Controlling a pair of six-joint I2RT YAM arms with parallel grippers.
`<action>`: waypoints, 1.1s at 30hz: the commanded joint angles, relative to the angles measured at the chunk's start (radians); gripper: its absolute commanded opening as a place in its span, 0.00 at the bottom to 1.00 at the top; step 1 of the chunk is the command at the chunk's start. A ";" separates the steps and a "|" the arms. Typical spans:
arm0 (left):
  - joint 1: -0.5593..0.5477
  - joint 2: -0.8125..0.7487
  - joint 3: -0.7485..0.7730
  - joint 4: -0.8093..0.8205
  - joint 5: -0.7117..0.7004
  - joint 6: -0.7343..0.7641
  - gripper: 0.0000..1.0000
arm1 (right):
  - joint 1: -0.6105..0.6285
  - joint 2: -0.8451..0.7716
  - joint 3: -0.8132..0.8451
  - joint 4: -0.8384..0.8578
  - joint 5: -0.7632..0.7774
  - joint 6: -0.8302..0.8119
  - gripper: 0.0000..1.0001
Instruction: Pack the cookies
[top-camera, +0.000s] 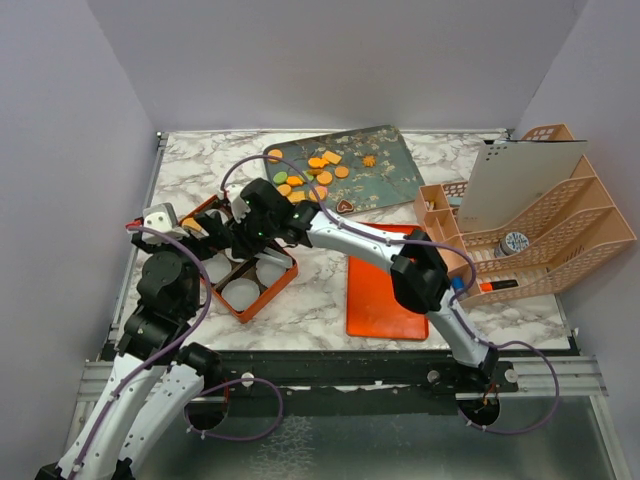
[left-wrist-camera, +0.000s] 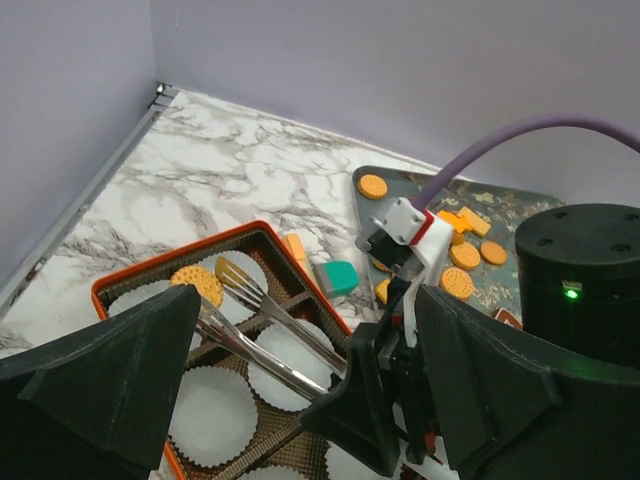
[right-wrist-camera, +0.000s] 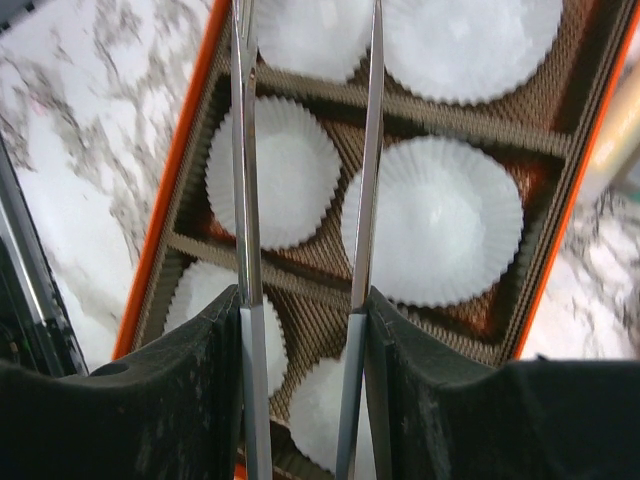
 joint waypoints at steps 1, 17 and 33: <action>0.007 0.042 0.031 -0.084 0.089 -0.062 0.97 | -0.004 -0.175 -0.148 0.069 0.086 -0.002 0.13; 0.007 0.137 0.051 -0.293 0.363 -0.212 0.94 | -0.067 -0.503 -0.522 -0.075 0.137 0.013 0.13; 0.007 0.170 0.062 -0.273 0.351 -0.184 0.95 | -0.051 -0.612 -0.690 -0.189 0.032 0.040 0.13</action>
